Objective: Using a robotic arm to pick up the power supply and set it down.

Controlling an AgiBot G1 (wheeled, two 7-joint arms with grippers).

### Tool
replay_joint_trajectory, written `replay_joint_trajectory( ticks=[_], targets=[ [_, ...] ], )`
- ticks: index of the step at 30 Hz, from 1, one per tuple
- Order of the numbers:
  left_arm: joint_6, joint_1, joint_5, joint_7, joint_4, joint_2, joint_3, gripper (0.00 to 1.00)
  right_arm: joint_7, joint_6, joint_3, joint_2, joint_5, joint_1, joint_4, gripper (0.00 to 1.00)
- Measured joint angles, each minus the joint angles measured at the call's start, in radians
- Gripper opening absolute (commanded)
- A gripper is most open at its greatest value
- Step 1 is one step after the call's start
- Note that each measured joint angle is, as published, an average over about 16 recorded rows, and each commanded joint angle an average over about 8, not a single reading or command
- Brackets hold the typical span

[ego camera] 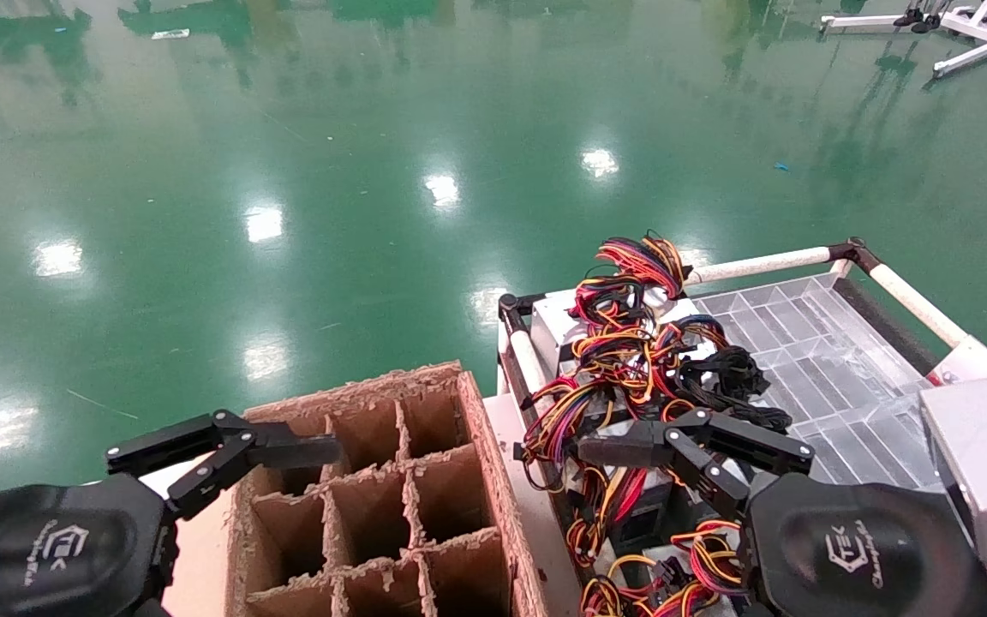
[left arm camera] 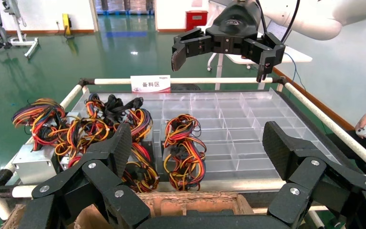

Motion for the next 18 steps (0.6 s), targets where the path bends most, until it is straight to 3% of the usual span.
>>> replay_joint_trajectory(
  ticks=[8, 9, 16, 17, 18],
  targets=[
    [0.000, 0.000, 0.000, 0.000, 0.000, 0.000, 0.000, 1.00, 0.000, 0.000, 0.000, 0.000, 0.000, 0.000, 0.000, 1.00],
    [0.000, 0.000, 0.000, 0.000, 0.000, 0.000, 0.000, 0.96, 0.000, 0.000, 0.000, 0.000, 0.000, 0.000, 0.000, 1.00],
    [0.000, 0.000, 0.000, 0.000, 0.000, 0.000, 0.000, 0.08, 0.000, 0.000, 0.000, 0.000, 0.000, 0.000, 0.000, 1.00],
    [0.000, 0.000, 0.000, 0.000, 0.000, 0.000, 0.000, 0.00, 0.000, 0.000, 0.000, 0.000, 0.000, 0.000, 0.000, 1.00],
    [0.000, 0.000, 0.000, 0.000, 0.000, 0.000, 0.000, 0.00, 0.000, 0.000, 0.000, 0.000, 0.000, 0.000, 0.000, 1.00]
  ],
)
